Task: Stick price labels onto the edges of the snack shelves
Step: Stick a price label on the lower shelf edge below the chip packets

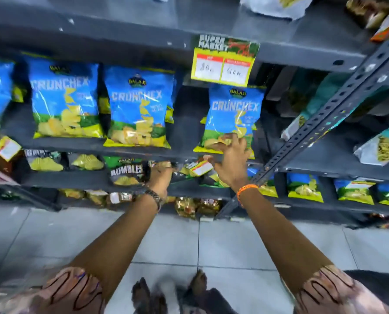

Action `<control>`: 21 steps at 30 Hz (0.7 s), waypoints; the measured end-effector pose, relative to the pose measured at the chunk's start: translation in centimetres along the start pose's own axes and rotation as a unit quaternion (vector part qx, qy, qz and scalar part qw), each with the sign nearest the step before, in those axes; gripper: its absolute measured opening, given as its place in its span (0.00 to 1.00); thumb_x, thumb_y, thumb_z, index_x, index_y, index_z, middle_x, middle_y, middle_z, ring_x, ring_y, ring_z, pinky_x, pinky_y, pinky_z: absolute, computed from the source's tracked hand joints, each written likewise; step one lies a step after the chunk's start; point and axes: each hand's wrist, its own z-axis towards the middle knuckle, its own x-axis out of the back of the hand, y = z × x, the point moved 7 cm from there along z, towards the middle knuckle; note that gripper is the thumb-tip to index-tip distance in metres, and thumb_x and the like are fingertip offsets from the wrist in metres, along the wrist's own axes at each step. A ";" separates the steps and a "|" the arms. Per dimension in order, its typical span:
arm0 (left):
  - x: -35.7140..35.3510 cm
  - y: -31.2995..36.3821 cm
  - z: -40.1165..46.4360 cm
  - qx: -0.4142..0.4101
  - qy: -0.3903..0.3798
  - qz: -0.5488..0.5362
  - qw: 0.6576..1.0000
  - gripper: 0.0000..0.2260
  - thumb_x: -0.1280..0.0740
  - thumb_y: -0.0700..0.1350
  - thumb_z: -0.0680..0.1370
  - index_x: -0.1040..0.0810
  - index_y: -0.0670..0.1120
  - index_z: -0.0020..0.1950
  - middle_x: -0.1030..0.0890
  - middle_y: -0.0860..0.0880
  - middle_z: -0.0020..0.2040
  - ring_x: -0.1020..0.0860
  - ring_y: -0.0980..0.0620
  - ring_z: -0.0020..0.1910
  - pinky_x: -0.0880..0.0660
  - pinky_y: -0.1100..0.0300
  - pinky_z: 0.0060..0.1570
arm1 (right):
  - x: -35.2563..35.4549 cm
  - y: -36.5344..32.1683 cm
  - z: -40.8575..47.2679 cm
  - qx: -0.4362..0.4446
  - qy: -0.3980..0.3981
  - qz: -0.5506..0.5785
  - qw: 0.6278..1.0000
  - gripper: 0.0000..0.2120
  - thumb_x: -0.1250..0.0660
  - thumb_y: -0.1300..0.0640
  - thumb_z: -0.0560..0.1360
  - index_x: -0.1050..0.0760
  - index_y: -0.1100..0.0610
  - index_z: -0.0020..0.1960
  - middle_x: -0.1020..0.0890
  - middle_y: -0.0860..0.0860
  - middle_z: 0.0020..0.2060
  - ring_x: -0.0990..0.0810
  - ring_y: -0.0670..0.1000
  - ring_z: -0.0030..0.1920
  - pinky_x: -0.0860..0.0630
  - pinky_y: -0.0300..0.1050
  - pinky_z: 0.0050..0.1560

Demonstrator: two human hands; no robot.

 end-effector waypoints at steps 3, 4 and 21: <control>-2.5 -4.7 1.3 0.055 -0.059 0.070 0.994 0.09 0.29 0.37 0.78 0.25 0.41 0.39 0.26 0.46 0.40 0.27 0.48 0.46 0.30 0.62 0.37 | -3.9 1.5 -0.8 0.020 -0.095 -0.139 0.985 0.20 0.27 0.42 0.75 0.21 0.46 0.64 0.35 0.55 0.70 0.37 0.62 0.66 0.34 0.62 0.62; -3.5 -5.9 1.5 0.054 -0.079 0.056 0.994 0.04 0.29 0.36 0.78 0.23 0.39 0.45 0.24 0.46 0.41 0.26 0.47 0.46 0.29 0.61 0.43 | -4.6 2.2 -1.1 0.020 -0.116 -0.166 0.979 0.20 0.28 0.42 0.75 0.22 0.46 0.66 0.36 0.56 0.72 0.38 0.63 0.67 0.35 0.63 0.63; -2.3 -15.6 4.3 0.000 0.108 0.120 0.987 0.04 0.22 0.52 0.72 0.12 0.56 0.44 0.14 0.57 0.44 0.17 0.53 0.46 0.18 0.51 0.49 | -10.7 4.0 -3.9 -0.022 -0.110 -0.137 0.984 0.04 0.26 0.50 0.74 0.14 0.48 0.47 0.29 0.54 0.62 0.38 0.59 0.60 0.37 0.60 0.57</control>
